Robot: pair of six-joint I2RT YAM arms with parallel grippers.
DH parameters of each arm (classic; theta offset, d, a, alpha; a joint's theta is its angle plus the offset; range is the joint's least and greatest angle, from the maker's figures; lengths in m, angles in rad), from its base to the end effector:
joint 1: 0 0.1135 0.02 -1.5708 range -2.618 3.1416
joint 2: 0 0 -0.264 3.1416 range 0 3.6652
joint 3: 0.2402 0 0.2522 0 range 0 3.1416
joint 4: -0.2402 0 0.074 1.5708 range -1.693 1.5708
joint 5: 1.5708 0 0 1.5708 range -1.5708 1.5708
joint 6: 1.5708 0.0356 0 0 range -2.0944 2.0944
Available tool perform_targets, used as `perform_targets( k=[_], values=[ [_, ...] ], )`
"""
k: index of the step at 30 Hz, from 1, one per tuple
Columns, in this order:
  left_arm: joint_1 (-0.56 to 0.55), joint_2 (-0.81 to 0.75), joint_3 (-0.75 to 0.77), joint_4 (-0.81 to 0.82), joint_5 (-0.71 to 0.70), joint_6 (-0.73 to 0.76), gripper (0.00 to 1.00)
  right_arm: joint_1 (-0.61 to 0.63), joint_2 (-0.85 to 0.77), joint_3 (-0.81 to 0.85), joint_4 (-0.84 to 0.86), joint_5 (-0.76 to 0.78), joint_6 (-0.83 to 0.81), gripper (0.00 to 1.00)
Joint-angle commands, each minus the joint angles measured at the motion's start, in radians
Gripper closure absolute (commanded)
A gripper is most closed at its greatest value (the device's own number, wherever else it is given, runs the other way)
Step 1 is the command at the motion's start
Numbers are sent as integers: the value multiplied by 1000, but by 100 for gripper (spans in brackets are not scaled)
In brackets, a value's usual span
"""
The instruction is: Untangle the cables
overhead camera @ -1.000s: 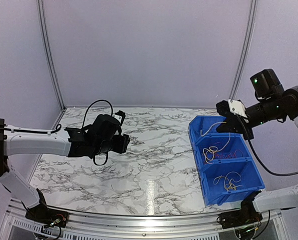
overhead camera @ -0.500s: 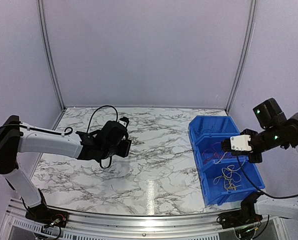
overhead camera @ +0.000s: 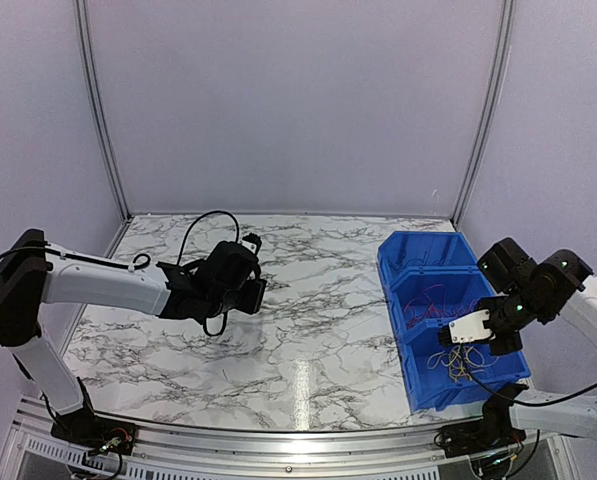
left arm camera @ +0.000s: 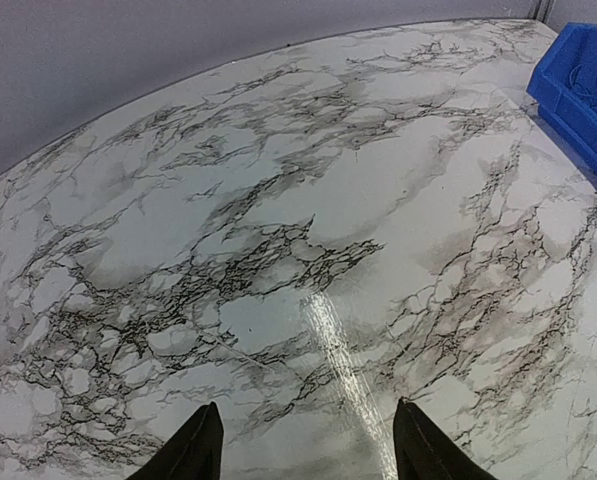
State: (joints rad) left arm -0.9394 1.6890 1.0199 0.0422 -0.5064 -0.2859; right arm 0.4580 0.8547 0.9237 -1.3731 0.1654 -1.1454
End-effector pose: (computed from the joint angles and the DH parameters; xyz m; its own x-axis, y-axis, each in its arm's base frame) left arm 0.2298 -0.2849 0.2091 -0.4659 0.2193 -0.8572 0.3572 0.9330 0.0446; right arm 0.1064 0.0459 0.2841 0.0047 -0.9993 0.0359 -0.9520 -0.0155 -0.3056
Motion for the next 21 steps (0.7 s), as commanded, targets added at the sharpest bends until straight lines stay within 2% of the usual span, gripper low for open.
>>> perform_targets(
  k=[1, 2, 4, 5, 7, 13, 17, 21],
  values=[
    [5, -16, 5, 8, -6, -11, 40, -2, 40, -21, 4, 57, 11, 100],
    [5, -19, 1, 6, -5, -13, 40, -2, 47, -25, 9, 60, 13, 92],
    [4, -30, -10, 3, -5, -23, 40, -2, 56, -30, 24, 72, 15, 64],
    [5, -35, -18, 2, -5, -27, 40, -2, 56, -30, 29, 78, 12, 53],
    [5, -44, -28, 4, -6, -32, 40, -2, 55, -25, 39, 85, -3, 44],
    [5, -68, -30, -15, -15, -27, 40, -2, 53, 61, 82, 97, -52, 33],
    [4, -110, -32, -40, -30, -13, 40, -2, 98, 180, 181, -36, 1, 26],
    [5, -177, -41, -119, -61, 11, 39, -9, 142, 229, 328, -169, 126, 26]
  ],
)
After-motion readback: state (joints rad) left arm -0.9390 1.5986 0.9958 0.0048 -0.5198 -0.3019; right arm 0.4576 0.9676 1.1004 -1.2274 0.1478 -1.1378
